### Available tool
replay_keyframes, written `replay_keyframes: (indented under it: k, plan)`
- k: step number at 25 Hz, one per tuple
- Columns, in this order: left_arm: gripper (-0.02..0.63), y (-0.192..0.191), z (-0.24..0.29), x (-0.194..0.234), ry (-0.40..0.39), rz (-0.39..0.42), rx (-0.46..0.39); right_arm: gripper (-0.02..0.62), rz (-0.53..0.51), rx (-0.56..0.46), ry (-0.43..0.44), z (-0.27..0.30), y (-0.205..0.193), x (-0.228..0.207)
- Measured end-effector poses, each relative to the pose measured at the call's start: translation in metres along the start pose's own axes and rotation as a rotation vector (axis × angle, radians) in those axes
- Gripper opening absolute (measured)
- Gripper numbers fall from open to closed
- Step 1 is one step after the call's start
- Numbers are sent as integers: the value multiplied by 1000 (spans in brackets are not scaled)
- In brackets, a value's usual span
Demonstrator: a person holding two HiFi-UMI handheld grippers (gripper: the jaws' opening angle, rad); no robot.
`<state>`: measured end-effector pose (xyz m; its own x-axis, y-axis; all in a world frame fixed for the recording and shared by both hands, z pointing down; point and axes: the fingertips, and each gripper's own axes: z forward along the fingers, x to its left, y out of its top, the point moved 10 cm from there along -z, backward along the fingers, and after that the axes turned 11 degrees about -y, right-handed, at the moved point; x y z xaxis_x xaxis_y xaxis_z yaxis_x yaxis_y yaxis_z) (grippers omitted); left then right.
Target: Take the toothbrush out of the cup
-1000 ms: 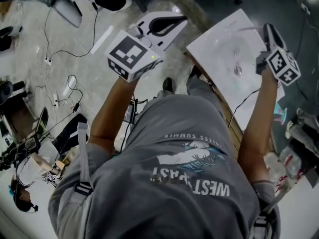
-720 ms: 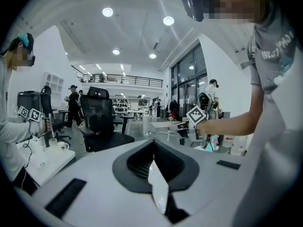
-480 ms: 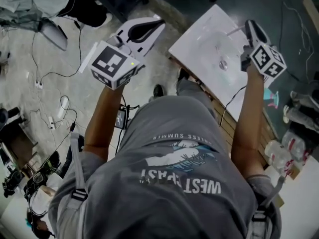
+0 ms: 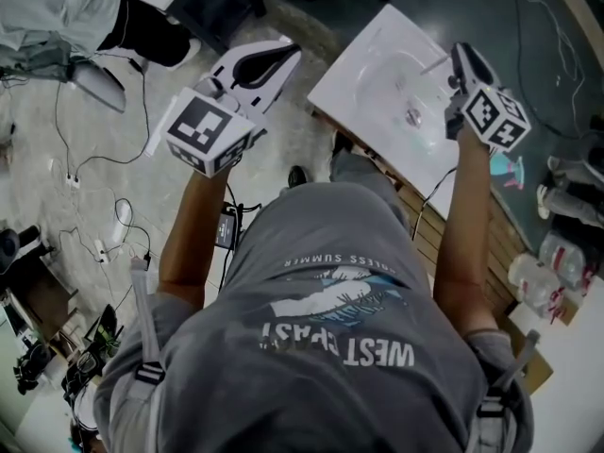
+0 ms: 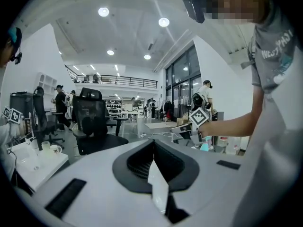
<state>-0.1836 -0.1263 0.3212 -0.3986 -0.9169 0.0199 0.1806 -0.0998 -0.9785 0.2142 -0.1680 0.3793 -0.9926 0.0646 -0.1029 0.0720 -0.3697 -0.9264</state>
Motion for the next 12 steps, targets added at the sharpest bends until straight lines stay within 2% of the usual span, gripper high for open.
replay_keyframes:
  k: [12]
  plan:
    - [0, 6, 6, -15, -8, -18, 4, 84, 16, 9, -13, -25, -13, -9]
